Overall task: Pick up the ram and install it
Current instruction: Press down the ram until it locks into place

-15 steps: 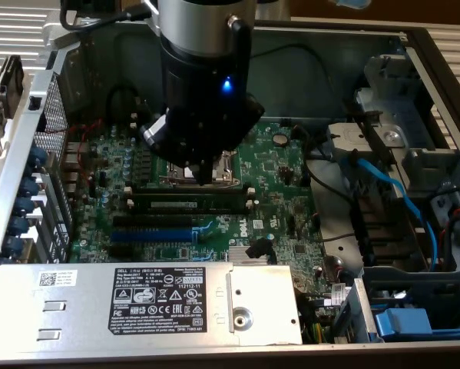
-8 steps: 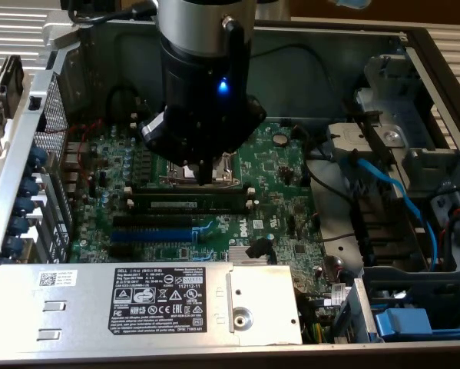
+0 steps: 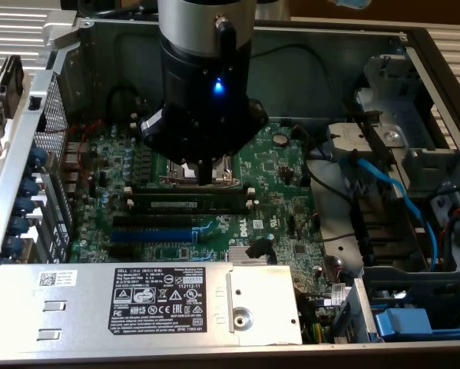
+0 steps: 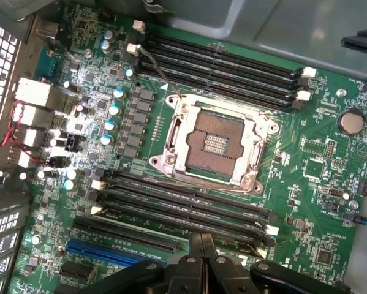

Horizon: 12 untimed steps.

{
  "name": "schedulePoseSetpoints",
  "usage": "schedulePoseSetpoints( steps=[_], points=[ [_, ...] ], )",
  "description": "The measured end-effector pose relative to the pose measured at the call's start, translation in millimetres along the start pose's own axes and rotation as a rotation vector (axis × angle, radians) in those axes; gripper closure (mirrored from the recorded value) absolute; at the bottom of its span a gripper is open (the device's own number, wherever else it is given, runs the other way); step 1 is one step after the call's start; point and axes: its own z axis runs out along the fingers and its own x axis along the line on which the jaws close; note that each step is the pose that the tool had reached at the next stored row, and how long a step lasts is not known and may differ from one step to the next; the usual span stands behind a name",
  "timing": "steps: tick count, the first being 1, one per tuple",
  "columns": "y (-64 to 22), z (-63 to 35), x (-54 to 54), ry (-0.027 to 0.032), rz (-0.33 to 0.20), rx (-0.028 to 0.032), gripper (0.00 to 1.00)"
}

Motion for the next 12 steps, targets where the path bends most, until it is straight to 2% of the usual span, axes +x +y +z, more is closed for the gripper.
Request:
schedulePoseSetpoints(
  steps=[12],
  points=[
    [0.0, 0.0, 0.0, -0.0039, 0.169, 0.0036, 0.90]
  ],
)
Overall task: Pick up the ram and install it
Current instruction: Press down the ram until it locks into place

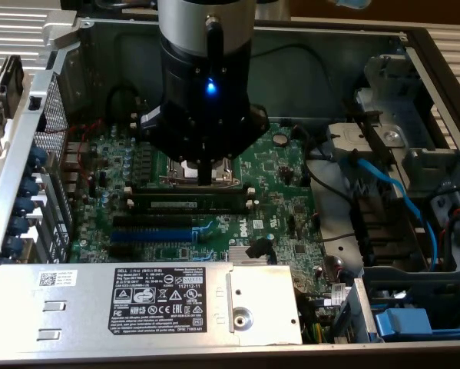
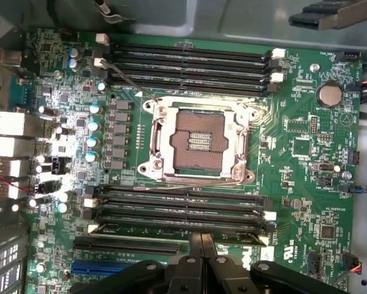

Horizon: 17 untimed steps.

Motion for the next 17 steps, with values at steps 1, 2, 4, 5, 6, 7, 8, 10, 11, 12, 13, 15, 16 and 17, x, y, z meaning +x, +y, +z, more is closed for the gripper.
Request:
schedulePoseSetpoints(
  steps=[1, 2, 4, 5, 6, 7, 8, 10, 11, 12, 13, 15, 16, 17],
  points=[
    [0.0, 0.0, 0.0, -0.0003, 0.013, 0.0003, 0.90],
    [0.0, 0.0, 0.0, -0.0006, 0.027, 0.0007, 0.90],
    [0.0, 0.0, 0.0, -0.0012, 0.054, 0.0012, 0.90],
    [0.0, 0.0, 0.0, -0.0015, 0.067, 0.0016, 0.90],
    [0.0, 0.0, 0.0, -0.0018, 0.078, 0.0018, 0.90],
    [0.0, 0.0, 0.0, -0.0019, 0.087, 0.0019, 0.90],
    [0.0, 0.0, 0.0, -0.0020, 0.090, 0.0018, 0.90],
    [0.0, 0.0, 0.0, -0.0021, 0.090, 0.0019, 0.90],
    [-0.1, 0.0, 0.0, -0.0021, 0.090, 0.0019, 0.90],
    [-0.1, 0.0, 0.0, -0.0021, 0.090, 0.0019, 0.90],
    [-0.3, 0.0, 0.0, -0.0021, 0.091, 0.0018, 0.90],
    [-0.8, 0.0, 0.0, -0.0021, 0.091, 0.0018, 0.90],
    [-1.4, -0.1, 0.0, -0.0020, 0.091, 0.0018, 0.90],
    [-2.4, -0.1, 0.1, -0.0021, 0.091, 0.0015, 0.90]
  ],
)
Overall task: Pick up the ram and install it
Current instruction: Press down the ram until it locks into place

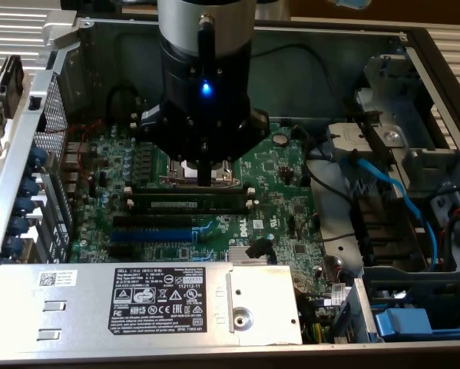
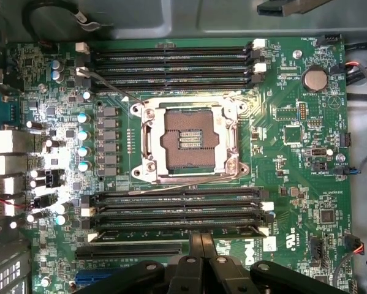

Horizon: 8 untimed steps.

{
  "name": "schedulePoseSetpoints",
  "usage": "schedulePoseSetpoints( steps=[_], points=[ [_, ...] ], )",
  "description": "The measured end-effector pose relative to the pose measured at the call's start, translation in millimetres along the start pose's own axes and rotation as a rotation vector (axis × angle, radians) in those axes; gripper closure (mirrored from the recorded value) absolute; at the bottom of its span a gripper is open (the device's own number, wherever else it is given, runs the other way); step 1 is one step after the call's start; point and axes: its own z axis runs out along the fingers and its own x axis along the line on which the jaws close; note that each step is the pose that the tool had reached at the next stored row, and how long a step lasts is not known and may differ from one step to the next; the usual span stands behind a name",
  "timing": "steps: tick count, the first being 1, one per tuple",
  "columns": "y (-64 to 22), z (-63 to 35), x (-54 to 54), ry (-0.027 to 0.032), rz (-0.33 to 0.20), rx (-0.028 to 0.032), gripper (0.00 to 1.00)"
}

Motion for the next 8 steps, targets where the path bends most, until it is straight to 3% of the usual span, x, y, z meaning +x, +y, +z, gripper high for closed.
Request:
schedulePoseSetpoints(
  steps=[8],
  points=[
    [-2.2, 0.0, -0.1, 0.0000, 0.000, -0.0009, 0.90]
  ],
)
